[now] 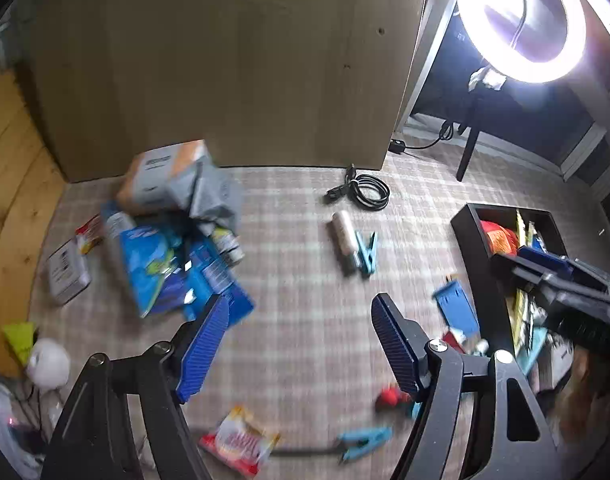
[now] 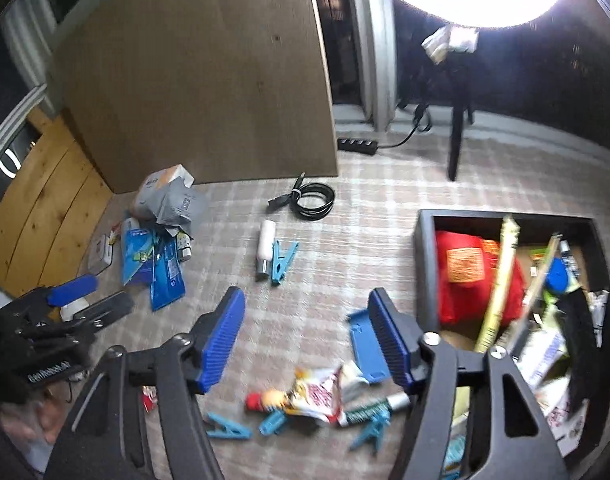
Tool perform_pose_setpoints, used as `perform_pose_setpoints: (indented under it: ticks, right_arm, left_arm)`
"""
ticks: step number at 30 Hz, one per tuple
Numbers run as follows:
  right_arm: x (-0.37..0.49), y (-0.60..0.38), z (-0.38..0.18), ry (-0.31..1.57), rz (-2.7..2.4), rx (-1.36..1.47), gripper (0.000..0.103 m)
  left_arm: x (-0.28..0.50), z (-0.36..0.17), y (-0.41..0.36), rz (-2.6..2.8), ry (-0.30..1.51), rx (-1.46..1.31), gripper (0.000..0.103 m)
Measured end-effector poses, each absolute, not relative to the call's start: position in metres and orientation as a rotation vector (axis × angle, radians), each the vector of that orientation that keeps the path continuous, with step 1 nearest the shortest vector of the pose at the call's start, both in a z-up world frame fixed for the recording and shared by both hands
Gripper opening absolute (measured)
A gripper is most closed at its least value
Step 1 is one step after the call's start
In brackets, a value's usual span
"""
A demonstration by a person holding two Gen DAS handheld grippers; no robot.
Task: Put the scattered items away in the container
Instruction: 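Grasp the pink tube with the left tool while the right tool grasps a blue clothespin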
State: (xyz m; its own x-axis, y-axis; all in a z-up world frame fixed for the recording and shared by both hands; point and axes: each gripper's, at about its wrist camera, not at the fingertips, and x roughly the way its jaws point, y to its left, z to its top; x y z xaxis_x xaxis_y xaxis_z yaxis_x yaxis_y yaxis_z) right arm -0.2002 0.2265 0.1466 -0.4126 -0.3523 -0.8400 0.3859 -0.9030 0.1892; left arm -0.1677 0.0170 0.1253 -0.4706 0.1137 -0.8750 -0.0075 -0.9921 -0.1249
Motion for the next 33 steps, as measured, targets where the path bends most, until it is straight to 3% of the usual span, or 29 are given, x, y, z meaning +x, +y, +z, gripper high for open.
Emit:
perform_pose_setpoints:
  ticks: [7,13,22,25,28,33]
  right_arm:
    - [-0.247,0.196,0.095,0.087,-2.232,1.491,0.058]
    - [-0.271,0.173,0.050,0.142,-2.160,1.567,0.047]
    - [-0.277,0.162,0.027,0.176,-2.095,1.592,0.044]
    - [-0.278,0.164,0.027,0.163,-2.096,1.596,0.041]
    - [-0.279,0.167,0.027,0.158,-2.089,1.603,0.037]
    - [-0.279,0.165,0.029,0.131,-2.065,1.620,0.034]
  left_arm:
    - [-0.242,0.073,0.019,2.515,-0.262,-1.721,0.061]
    - [-0.281,0.037,0.025,2.438,-0.296,-1.808,0.060]
    - [-0.298,0.020,0.038,2.404,-0.237,-1.859,0.060]
    - [-0.304,0.017,0.042,2.361,-0.299,-1.877,0.059]
    - [-0.305,0.015,0.046,2.379,-0.276,-1.893,0.048]
    - [-0.306,0.014,0.046,2.391,-0.297,-1.909,0.039]
